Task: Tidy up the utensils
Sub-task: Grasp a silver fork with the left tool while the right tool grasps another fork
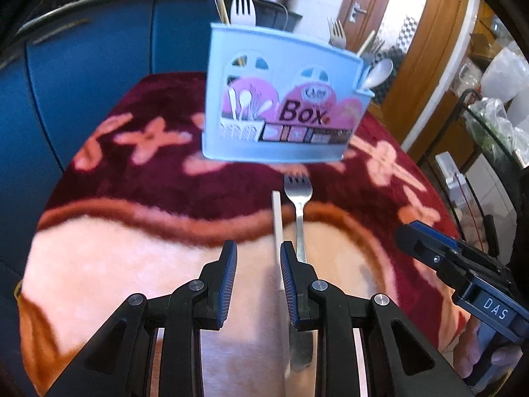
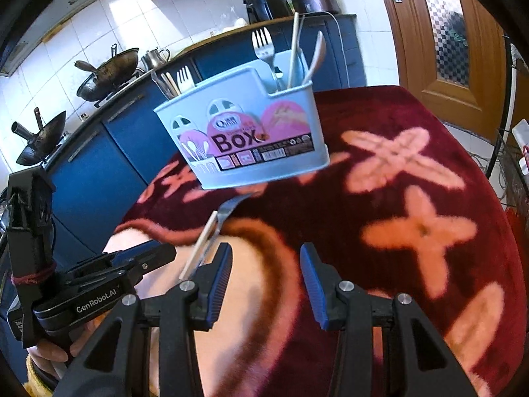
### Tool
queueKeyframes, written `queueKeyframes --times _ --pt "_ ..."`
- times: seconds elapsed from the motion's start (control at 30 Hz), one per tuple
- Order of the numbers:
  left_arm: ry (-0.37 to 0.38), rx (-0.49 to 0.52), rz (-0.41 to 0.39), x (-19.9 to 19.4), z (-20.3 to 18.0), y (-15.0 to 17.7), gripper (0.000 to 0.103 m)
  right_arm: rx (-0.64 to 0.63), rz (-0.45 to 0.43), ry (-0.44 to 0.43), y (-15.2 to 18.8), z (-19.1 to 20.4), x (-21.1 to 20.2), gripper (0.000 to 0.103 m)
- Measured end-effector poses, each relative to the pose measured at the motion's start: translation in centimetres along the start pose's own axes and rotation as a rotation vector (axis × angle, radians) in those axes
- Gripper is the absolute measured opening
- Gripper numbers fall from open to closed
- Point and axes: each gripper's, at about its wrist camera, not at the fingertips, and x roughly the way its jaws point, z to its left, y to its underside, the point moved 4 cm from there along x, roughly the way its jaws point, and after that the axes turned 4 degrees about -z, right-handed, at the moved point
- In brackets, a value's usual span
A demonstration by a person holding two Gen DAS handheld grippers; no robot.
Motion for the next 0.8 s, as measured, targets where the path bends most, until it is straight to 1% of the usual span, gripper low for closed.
queueKeyframes --times 0.23,0.43,0.5,0.63,0.73,0.8 --pt "0.009 0.026 0.052 1.4 -0.6 0.7 0.027 0.015 0.007 -0.006 0.4 -0.6 0.2 0.046" --pt "-0.009 0.065 0.060 2.1 -0.9 0.7 0.027 0.013 0.015 -0.013 0.6 -0.6 0.3 0.046" --pt "-0.004 0.081 0.063 2.4 -1.1 0.5 0.026 0.016 0.020 -0.014 0.7 -0.6 0.4 0.046" --pt "0.012 0.107 0.073 3.1 -1.2 0.1 0.019 0.022 0.029 -0.016 0.8 -0.6 0.6 0.046" --pt "0.046 0.098 0.079 3.3 -1.3 -0.2 0.007 0.024 0.033 -0.017 0.9 -0.7 0.7 0.046" --pt "0.063 0.075 0.080 3.3 -1.1 -0.3 0.007 0.025 0.037 -0.018 0.9 -0.7 0.8 0.046"
